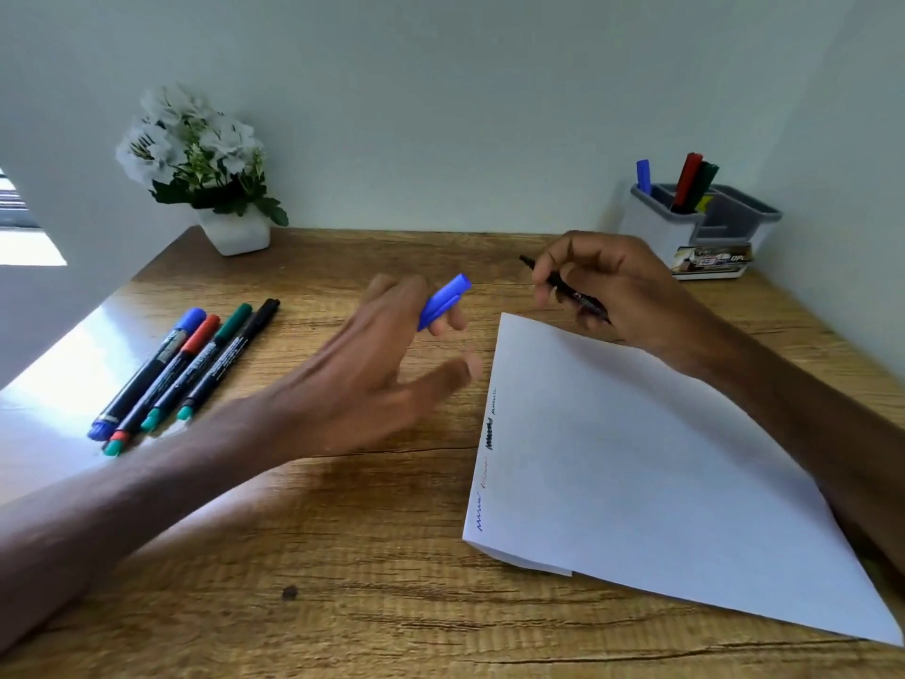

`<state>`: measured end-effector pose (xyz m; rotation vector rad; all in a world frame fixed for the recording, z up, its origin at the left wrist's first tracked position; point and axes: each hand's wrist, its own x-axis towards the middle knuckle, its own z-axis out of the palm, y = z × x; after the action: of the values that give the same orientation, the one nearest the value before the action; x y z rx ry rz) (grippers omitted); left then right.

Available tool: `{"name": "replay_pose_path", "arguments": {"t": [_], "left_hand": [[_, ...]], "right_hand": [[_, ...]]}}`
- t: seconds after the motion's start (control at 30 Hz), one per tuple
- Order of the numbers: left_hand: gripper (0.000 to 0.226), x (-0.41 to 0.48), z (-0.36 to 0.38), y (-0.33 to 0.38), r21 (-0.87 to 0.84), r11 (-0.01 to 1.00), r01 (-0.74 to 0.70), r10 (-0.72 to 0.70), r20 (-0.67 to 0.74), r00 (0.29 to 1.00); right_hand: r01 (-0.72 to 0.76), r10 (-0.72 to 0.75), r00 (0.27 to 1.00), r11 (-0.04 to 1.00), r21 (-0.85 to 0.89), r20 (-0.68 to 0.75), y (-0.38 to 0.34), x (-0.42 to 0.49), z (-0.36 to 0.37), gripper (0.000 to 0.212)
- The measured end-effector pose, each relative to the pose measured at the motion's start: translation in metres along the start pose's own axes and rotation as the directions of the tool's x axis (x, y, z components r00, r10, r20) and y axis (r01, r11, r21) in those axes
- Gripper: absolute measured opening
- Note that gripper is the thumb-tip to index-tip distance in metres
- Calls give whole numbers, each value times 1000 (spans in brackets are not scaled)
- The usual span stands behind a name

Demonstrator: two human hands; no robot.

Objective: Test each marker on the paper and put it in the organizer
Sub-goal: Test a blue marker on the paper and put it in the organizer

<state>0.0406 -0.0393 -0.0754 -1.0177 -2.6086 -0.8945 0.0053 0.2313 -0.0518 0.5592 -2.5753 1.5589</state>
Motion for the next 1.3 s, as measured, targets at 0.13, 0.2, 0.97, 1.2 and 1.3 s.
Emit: {"name": "replay_pose_path", "arguments": {"t": [0.13, 0.2, 0.97, 1.2, 1.3], "left_hand": [[46, -3, 6, 5, -130, 991, 31, -7, 185, 983], [59, -3, 7, 5, -161, 985, 57, -14, 258, 966], [89, -3, 21, 28, -56, 970, 238, -221, 211, 952], [89, -3, 15, 26, -86, 968, 236, -206, 266, 942], [89, -3, 13, 25, -86, 969, 232, -194, 317, 928]], "right_hand": [[-144, 116, 989, 918, 370, 96, -1, 0, -4, 33], [-114, 78, 991, 920, 375, 111, 3, -1, -3, 30], [23, 44, 977, 952, 306, -210, 6, -15, 46, 12], [72, 23, 967, 929, 362, -253, -15, -25, 37, 22], [82, -19, 988, 908, 412, -153, -21, -42, 28, 24]]}}
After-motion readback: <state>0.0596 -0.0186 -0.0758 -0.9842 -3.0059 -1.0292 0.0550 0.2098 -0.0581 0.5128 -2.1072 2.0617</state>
